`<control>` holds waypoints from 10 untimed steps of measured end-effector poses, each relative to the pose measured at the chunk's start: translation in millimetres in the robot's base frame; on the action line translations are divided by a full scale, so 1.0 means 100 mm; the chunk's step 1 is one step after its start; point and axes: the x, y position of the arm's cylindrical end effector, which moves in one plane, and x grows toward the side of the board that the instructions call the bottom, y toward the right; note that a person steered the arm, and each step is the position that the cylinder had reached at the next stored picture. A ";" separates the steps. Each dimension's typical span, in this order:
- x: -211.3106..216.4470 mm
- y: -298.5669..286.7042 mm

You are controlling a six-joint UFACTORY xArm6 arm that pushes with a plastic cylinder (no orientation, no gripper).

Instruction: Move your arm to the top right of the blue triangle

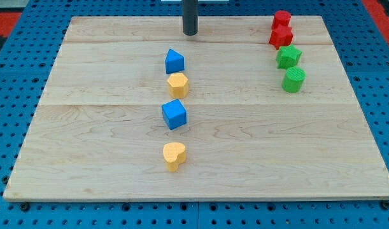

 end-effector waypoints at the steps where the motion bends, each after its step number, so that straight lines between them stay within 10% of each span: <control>1: 0.01 0.00; 10: 0.03 0.21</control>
